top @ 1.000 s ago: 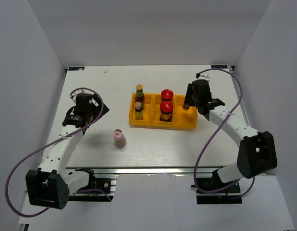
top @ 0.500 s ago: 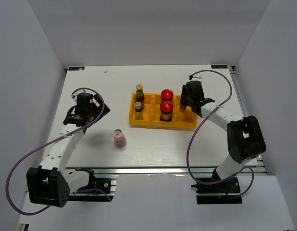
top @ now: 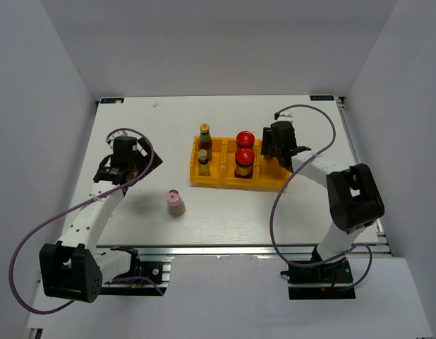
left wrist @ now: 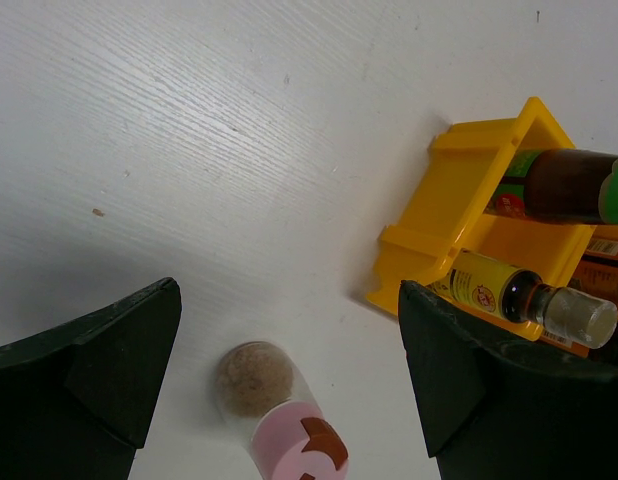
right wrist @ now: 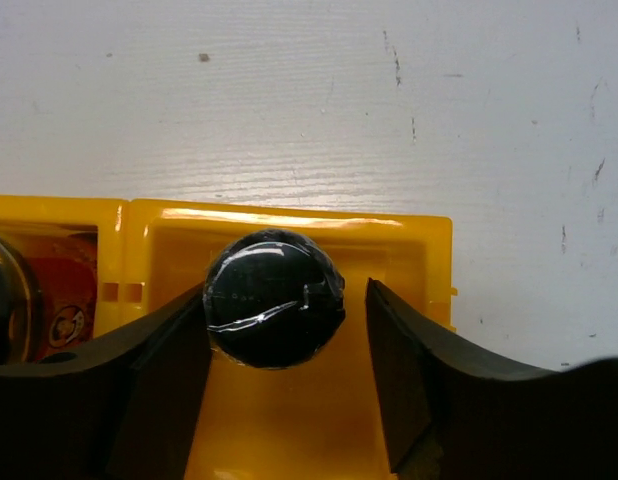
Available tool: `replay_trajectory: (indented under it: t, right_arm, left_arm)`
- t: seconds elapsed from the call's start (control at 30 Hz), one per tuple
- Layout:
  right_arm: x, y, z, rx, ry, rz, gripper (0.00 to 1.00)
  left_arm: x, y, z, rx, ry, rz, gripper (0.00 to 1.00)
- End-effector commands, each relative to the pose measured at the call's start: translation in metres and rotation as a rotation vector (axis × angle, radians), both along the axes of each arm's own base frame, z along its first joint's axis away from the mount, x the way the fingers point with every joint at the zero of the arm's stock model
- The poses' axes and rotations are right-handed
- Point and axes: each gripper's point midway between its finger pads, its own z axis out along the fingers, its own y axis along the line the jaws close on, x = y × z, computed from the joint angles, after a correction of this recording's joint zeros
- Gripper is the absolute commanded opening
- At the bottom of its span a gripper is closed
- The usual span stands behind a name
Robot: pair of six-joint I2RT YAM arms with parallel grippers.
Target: Organize the condiment bottles
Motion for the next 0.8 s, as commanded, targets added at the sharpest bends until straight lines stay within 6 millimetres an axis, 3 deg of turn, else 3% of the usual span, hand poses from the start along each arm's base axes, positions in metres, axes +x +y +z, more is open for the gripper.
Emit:
replay_trajectory:
  t: [0.0, 0.1, 0.17, 0.3, 0.43, 0.5, 0.6, 0.63, 0.7, 0.73, 0.77]
  right_arm:
    - [0.010, -0.001, 0.018, -0.003, -0.048, -0.012, 0.68]
    - [0.009, 0.002, 0.037, 0.014, -0.090, 0.006, 0.75]
    - [0.009, 0.006, 0.054, 0.029, -0.110, 0.035, 0.89]
    - [0.008, 0.010, 0.090, 0.054, -0.166, 0.056, 0.89]
    - [-0.004, 0.019, 0.144, 0.096, -0.239, 0.127, 0.89]
    - [-0.023, 0.047, 0.159, 0.097, -0.237, 0.295, 0.89]
    - [-0.073, 0.097, 0.163, 0.038, -0.200, 0.474, 0.89]
    - [-0.108, 0.136, 0.168, 0.012, -0.230, 0.608, 0.89]
    - [-0.146, 0.173, 0.164, -0.020, -0.252, 0.787, 0.89]
    - [-0.176, 0.196, 0.158, -0.006, -0.243, 0.894, 0.89]
    - [-0.190, 0.210, 0.157, 0.030, -0.242, 0.955, 0.89]
  left_arm:
    - [0.006, -0.001, 0.013, -0.003, -0.047, -0.009, 0.98]
    - [0.006, -0.002, 0.015, -0.008, -0.060, -0.013, 0.98]
    - [0.006, -0.002, 0.014, -0.010, -0.061, -0.015, 0.98]
    - [0.006, -0.002, 0.013, -0.010, -0.054, -0.015, 0.98]
    - [0.005, -0.002, 0.014, -0.010, -0.058, -0.018, 0.98]
    - [0.005, -0.002, 0.016, -0.011, -0.062, -0.012, 0.98]
    - [0.004, 0.000, 0.015, -0.008, -0.057, 0.002, 0.98]
    - [0.003, 0.001, 0.013, -0.006, -0.050, 0.008, 0.98]
    - [0.003, 0.002, 0.013, -0.006, -0.044, 0.014, 0.98]
    - [0.001, 0.002, 0.013, -0.004, -0.037, 0.015, 0.98]
    - [0.001, 0.002, 0.014, -0.005, -0.039, 0.014, 0.98]
